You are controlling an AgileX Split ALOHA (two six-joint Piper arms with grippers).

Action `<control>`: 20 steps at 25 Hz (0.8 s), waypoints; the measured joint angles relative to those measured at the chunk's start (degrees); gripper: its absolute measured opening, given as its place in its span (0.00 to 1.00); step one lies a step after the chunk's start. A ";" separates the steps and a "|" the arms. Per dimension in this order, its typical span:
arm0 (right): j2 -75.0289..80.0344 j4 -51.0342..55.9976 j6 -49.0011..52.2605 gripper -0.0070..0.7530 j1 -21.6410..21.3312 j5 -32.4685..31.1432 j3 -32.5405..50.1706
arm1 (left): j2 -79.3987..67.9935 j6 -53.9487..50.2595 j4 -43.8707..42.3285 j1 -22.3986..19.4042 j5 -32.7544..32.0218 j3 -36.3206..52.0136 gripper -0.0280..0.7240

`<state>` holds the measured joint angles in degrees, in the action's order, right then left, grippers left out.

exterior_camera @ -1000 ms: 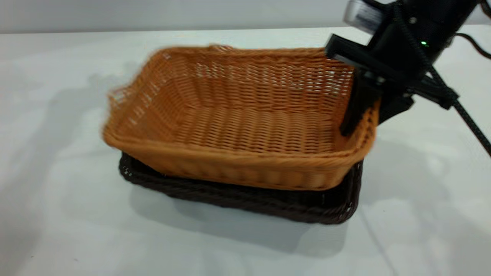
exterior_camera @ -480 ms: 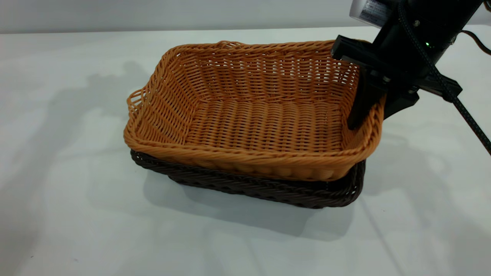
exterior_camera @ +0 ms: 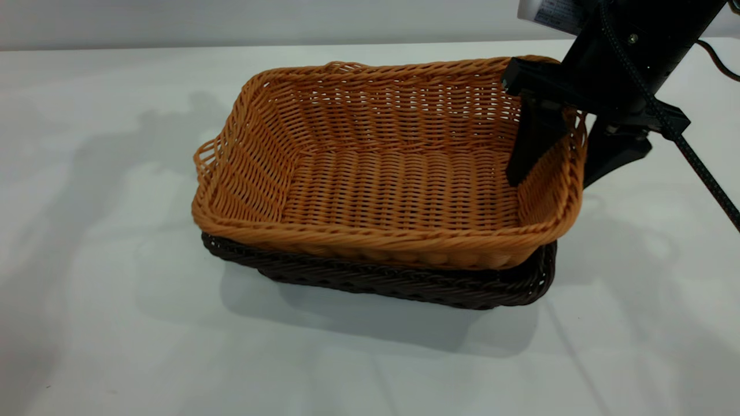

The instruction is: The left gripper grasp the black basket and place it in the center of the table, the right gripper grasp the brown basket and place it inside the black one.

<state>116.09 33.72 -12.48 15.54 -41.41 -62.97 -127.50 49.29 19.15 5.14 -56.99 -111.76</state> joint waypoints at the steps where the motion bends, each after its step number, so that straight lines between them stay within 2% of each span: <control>1: 0.00 -0.05 -0.04 0.71 0.00 0.26 0.00 | 0.00 -0.59 0.49 0.00 0.64 0.00 0.75; 4: -0.32 -0.49 -0.08 0.84 0.00 1.16 0.00 | 0.00 -2.92 3.84 0.00 1.93 0.00 0.75; 6: -1.23 -1.19 -0.08 0.88 0.00 1.60 0.00 | 0.04 -3.43 5.15 0.00 2.31 0.00 0.75; 13: -11.50 -6.44 0.63 0.88 0.00 2.21 0.00 | 5.27 -4.10 5.36 0.00 3.70 0.05 0.75; 20: -29.51 -11.63 4.06 0.86 0.00 0.67 0.00 | 17.06 -8.16 5.36 0.00 3.44 0.05 0.75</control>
<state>86.58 22.10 -8.42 15.54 -40.74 -62.97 -110.44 41.13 24.51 5.14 -53.56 -111.70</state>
